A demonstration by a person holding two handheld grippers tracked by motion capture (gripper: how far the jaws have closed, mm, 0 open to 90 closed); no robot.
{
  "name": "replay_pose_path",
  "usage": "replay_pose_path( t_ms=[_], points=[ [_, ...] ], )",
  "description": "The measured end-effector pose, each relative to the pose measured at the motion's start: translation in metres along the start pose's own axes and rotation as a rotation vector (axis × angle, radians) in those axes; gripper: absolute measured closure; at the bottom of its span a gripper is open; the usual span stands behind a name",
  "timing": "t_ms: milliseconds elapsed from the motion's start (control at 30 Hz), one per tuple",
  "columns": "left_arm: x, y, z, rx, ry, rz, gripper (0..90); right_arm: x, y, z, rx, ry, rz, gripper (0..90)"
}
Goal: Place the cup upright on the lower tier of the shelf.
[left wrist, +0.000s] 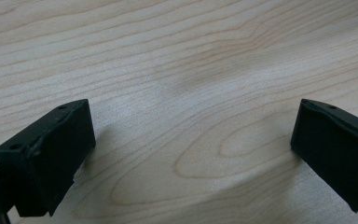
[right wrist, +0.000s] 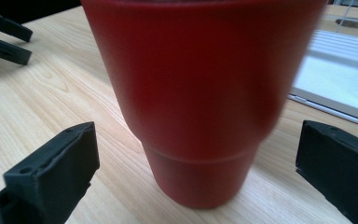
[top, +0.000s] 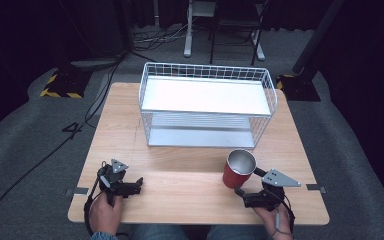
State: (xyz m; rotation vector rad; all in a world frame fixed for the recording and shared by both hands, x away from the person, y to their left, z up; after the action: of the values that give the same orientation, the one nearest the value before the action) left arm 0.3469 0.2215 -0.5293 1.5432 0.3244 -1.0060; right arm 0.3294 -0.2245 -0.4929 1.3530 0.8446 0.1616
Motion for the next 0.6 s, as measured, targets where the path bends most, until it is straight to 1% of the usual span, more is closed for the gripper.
replay_pose_path(
  t_ms=[33, 100, 133, 300, 400, 600],
  points=[
    [0.000, 0.000, 0.000, 0.000, 0.000, 0.000, 0.0, 0.006, 0.000, -0.002, 0.002, -0.005, -0.014, 0.0],
    [0.000, 0.000, 0.000, 0.000, 0.000, 0.000, 0.0, 0.008, -0.001, -0.002, 0.006, -0.014, -0.020, 0.0],
    [0.000, 0.000, 0.000, 0.000, 0.000, 0.000, 0.0, 0.011, -0.001, -0.003, 0.009, -0.023, -0.030, 0.0],
    [0.000, 0.000, 0.000, -0.001, 0.000, 0.000, 0.0, 0.024, -0.002, -0.007, 0.029, -0.043, -0.050, 0.0],
    [0.000, 0.000, 0.000, 0.000, -0.001, 0.001, 0.0, 0.027, -0.002, -0.008, 0.029, -0.046, -0.052, 0.0],
    [0.000, 0.000, 0.000, -0.001, -0.001, 0.000, 0.0, 0.035, -0.004, -0.010, 0.034, -0.076, -0.053, 0.0]
  ],
)
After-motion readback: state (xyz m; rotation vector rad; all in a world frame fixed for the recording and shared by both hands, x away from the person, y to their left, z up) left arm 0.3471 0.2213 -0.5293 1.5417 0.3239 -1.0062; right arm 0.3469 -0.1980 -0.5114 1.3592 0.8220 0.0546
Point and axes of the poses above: each handheld gripper's, and its own axes: x roughly forward along the jaws, y roughly out of its top, z roughly to its right, the point moved 3 cm from there along x, roughly forward along the jaws, and after that the axes turned 4 degrees about -y, right-handed, at the moved point
